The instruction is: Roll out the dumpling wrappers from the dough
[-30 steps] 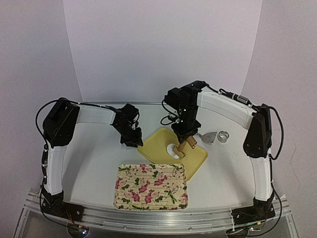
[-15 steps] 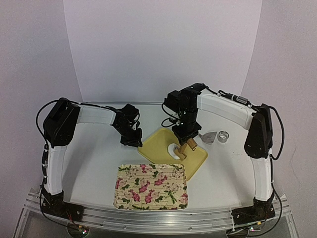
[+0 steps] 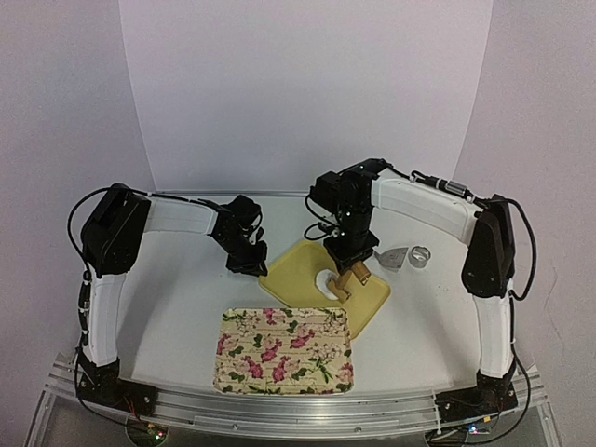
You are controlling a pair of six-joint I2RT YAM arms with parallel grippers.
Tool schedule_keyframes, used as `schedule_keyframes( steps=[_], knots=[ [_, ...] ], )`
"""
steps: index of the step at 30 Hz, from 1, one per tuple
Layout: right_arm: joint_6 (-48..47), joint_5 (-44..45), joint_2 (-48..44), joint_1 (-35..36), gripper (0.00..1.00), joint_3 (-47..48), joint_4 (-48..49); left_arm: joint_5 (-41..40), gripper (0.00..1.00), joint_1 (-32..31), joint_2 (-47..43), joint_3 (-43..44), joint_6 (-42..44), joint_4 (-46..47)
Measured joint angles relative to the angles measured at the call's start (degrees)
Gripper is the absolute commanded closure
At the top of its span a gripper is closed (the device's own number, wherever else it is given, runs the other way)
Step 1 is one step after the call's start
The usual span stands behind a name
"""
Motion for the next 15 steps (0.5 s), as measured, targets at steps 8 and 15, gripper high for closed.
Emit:
schedule_keyframes(
  steps=[8, 15],
  knots=[
    [-0.61, -0.69, 2.54, 0.77, 1.00, 3.44, -2.15, 0.16, 1.00, -0.07, 0.00, -0.17, 0.38, 0.22],
    [1.29, 1.65, 3.08, 2.17, 1.00, 3.72, -2.42, -0.21, 1.00, -0.11, -0.26, -0.78, 0.68, 0.82]
  ],
)
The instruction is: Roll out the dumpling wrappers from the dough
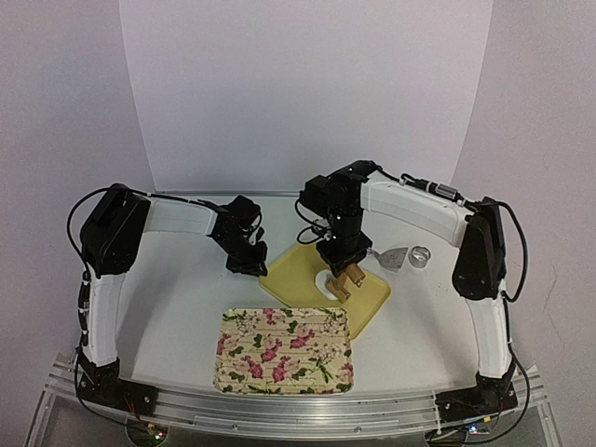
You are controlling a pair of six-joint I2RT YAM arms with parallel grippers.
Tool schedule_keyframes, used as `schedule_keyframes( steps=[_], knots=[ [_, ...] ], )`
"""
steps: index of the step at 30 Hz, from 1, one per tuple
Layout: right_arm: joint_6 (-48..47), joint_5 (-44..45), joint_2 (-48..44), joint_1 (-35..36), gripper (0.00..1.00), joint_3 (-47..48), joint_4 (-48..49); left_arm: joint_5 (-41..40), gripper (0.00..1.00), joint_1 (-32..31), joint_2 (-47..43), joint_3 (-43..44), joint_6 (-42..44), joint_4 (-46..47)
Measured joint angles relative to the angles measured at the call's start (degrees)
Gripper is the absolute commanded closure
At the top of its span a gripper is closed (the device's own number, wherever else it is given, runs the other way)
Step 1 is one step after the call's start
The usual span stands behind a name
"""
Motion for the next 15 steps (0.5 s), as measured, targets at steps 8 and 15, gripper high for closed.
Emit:
schedule_keyframes(
  steps=[8, 15],
  knots=[
    [0.74, -2.54, -3.25, -1.43, 1.00, -4.57, 3.31, -2.10, 1.00, -0.65, -1.32, -2.67, 1.41, 3.02],
    [0.84, -6.03, -3.46, -2.85, 1.00, -3.06, 2.44, -2.25, 1.00, -0.70, -1.77, -3.54, 1.82, 4.23]
  ],
)
